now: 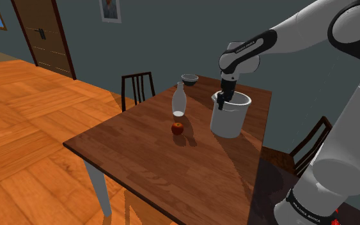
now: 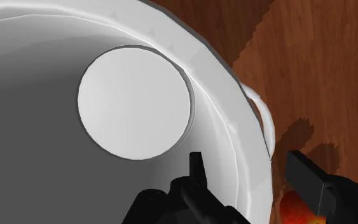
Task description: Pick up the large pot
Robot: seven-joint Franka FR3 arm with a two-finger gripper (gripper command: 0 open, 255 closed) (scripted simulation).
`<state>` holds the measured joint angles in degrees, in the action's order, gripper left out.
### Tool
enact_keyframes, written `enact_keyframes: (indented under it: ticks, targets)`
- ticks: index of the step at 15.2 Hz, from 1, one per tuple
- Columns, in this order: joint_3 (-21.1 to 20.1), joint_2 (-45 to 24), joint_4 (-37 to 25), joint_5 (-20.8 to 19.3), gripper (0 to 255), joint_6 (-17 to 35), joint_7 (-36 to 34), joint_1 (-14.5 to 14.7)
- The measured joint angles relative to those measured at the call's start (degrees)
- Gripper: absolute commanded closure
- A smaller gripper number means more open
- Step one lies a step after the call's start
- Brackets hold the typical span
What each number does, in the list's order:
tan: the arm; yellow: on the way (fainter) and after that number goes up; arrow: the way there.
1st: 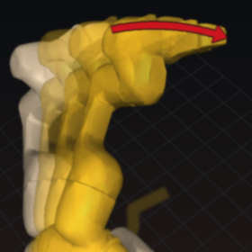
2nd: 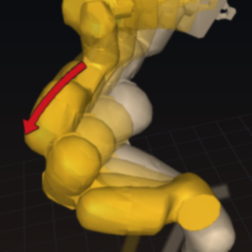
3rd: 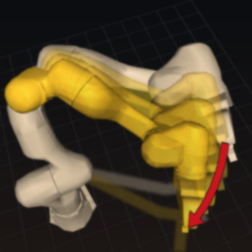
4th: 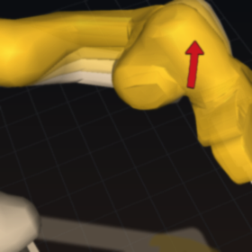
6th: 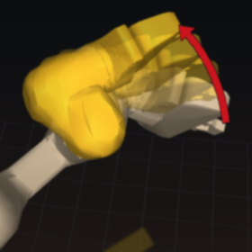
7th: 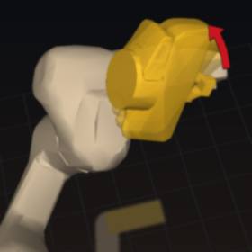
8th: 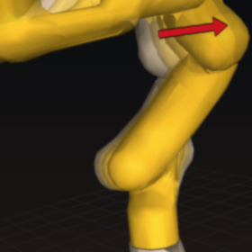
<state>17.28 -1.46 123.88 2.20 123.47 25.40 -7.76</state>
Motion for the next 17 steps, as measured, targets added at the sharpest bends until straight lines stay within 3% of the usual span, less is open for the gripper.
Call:
enact_keyframes:
  ticks: [9, 17]
  targets:
    - [0.0, 0.0, 0.0, 0.0, 255, 0.1, 0.0, 0.0]
    - [0.1, 2.1, -2.7, -0.8, 255, -5.0, -0.5, 0.0]
